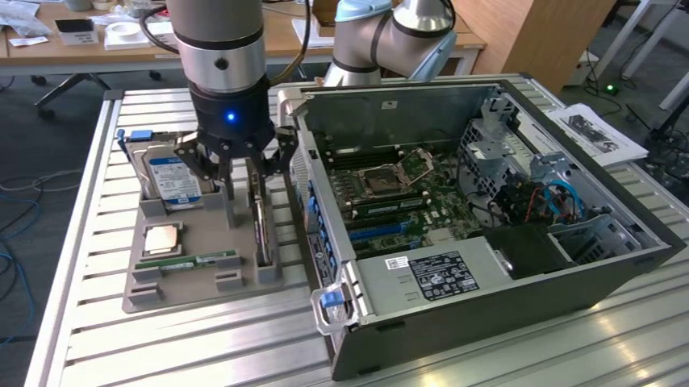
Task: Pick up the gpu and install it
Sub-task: 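Pick up the gpu and move the gpu toward the slot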
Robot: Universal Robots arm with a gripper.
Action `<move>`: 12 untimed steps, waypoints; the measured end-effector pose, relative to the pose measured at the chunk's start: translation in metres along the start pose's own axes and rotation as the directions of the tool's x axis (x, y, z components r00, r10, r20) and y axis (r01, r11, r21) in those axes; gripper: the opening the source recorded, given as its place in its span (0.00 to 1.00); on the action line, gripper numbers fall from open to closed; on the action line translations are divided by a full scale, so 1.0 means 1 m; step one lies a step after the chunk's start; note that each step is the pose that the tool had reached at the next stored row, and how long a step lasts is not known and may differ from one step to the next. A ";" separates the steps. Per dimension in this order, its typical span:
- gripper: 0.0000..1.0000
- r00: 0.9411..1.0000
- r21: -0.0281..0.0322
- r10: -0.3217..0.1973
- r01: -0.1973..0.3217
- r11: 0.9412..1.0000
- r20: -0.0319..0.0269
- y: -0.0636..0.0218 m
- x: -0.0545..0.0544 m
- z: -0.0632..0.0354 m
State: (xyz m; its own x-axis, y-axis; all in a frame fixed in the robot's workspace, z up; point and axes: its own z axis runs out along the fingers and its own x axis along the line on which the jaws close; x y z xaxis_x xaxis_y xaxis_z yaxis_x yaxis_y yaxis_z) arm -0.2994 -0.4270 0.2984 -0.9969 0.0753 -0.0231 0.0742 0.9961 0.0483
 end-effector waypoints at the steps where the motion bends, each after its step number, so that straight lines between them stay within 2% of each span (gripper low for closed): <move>1: 0.47 1.000 0.000 0.000 0.000 1.000 0.000 0.0000 0.000 0.0007; 12: 0.47 1.000 0.000 0.000 0.000 1.000 0.000 -0.0006 0.000 0.0113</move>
State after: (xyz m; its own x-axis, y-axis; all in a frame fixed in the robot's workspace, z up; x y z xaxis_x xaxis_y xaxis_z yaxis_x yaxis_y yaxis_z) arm -0.2994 -0.4270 0.2872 -0.9969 0.0754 -0.0230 0.0742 0.9961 0.0482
